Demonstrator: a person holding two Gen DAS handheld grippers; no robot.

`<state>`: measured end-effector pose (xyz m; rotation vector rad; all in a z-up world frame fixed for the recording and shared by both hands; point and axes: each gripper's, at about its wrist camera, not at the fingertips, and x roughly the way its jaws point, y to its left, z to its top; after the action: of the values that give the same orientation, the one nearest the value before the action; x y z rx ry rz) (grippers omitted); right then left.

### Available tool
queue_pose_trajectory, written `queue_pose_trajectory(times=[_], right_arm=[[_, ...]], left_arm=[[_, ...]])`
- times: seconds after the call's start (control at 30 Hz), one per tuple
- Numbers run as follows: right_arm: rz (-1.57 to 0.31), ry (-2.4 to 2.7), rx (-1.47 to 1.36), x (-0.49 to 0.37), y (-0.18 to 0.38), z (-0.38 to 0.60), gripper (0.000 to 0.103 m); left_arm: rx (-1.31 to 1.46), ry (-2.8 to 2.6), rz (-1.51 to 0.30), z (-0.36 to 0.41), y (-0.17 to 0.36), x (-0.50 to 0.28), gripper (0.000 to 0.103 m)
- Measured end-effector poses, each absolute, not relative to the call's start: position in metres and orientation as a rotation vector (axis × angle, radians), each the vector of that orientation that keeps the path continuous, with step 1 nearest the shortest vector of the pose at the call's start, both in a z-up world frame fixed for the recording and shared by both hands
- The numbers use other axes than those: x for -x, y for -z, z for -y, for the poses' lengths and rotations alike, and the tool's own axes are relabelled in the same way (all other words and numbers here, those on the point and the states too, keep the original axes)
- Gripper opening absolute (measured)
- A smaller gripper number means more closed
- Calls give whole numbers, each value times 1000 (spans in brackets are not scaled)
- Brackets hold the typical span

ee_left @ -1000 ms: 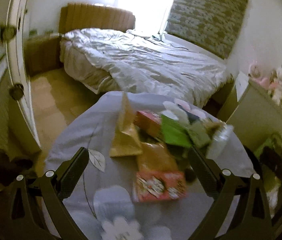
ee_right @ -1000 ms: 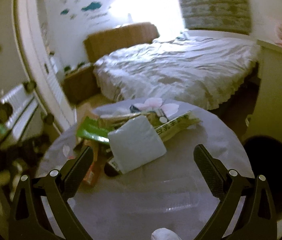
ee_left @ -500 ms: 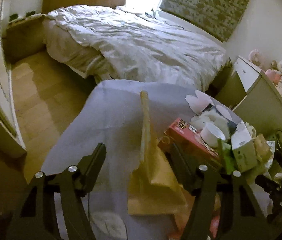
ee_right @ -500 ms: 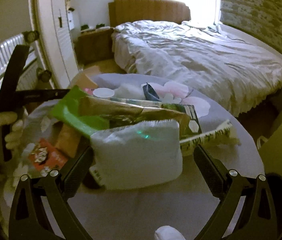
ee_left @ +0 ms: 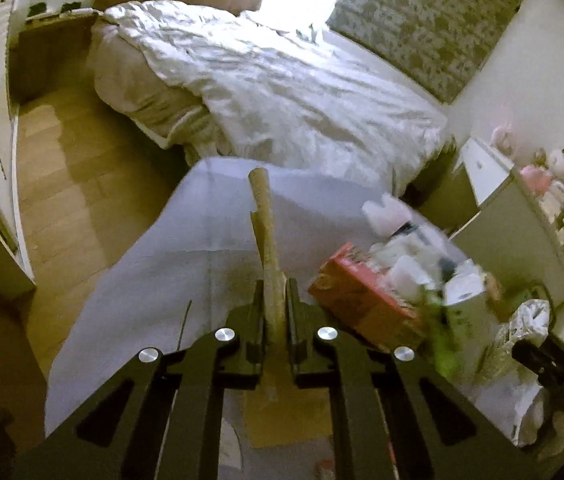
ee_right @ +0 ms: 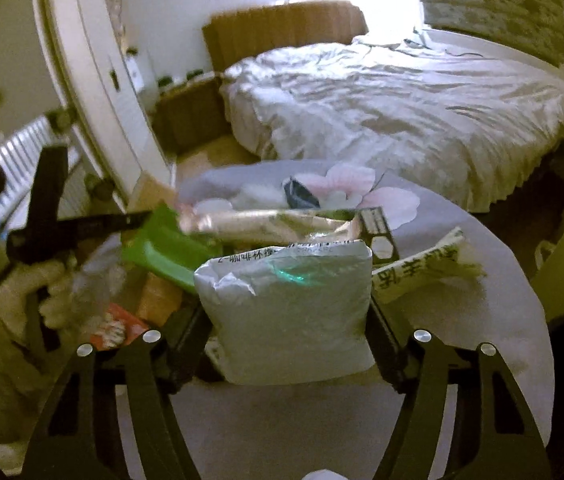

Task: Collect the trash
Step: 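Grasp the brown paper bag with the left tool while the right tool grasps the white plastic bag, then carry both bags over the black bin and open both tools to drop them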

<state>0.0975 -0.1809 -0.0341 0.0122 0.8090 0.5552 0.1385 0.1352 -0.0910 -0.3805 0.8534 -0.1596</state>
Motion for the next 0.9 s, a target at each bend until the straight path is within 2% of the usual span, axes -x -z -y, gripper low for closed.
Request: queue_pose_trajectory(times=[0.27, 0.47, 0.63, 0.9], right_arm=[[-694, -558, -236, -71, -12, 250, 70], [-621, -403, -332, -56, -24, 331, 70], [-604, -204, -384, -43, -12, 408, 70], [-674, 37, -529, -31, 57, 515, 70]], left_arm=[[345, 234, -733, -95, 19, -94, 9], [287, 450, -717, 7, -11, -94, 9], [241, 649, -766, 120, -1, -115, 10], [193, 836, -866, 260, 47, -141, 10]])
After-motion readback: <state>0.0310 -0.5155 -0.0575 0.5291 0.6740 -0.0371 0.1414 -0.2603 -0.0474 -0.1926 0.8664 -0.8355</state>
